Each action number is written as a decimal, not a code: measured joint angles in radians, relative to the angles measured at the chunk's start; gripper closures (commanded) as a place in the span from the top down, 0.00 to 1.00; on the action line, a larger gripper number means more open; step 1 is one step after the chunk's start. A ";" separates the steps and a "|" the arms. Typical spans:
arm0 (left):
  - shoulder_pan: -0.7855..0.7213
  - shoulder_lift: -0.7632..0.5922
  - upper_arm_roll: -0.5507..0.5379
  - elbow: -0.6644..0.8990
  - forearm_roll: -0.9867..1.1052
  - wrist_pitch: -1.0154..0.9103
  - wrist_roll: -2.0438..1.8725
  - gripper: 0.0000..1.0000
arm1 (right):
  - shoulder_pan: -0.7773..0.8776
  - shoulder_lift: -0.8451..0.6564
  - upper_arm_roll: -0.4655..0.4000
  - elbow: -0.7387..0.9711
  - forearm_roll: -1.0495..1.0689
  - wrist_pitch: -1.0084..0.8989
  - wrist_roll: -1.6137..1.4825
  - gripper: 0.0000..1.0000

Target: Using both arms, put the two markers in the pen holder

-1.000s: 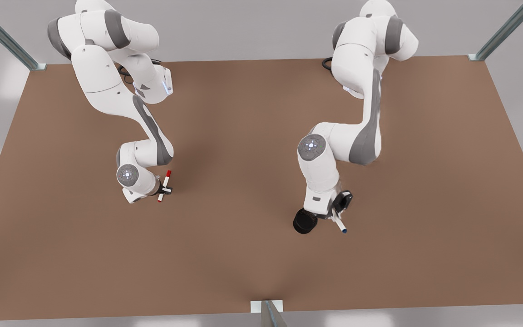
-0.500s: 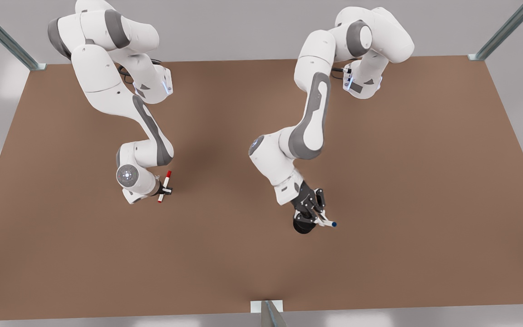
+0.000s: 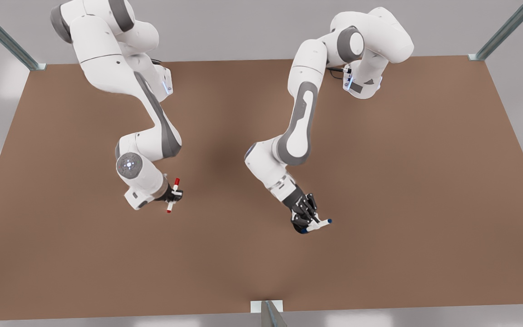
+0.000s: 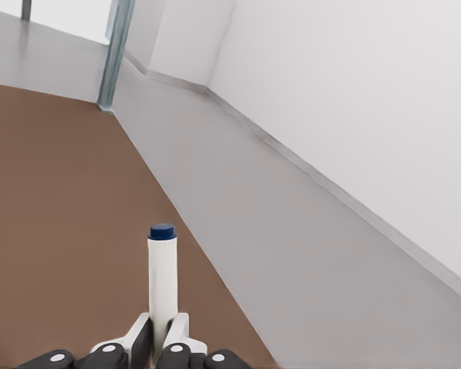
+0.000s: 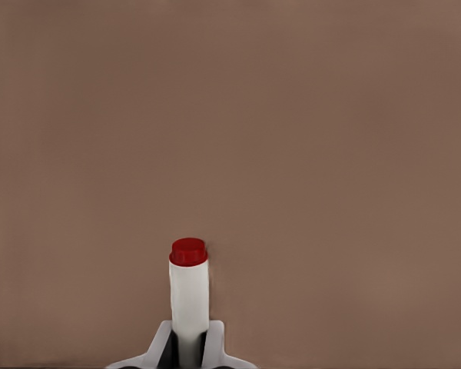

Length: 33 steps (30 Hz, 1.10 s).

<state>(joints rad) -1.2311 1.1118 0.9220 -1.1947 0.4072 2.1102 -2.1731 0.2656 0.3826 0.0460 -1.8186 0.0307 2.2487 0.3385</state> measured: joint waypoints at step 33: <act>-0.223 -0.018 0.148 -0.208 -0.077 -0.030 -0.314 1.00 | -0.003 0.378 0.144 0.561 0.410 0.113 -0.523 0.26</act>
<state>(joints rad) -1.4536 1.0942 1.0704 -1.4029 0.3304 2.0798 -2.4868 0.2622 0.7606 0.1904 -1.2571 0.4412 2.3616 -0.1843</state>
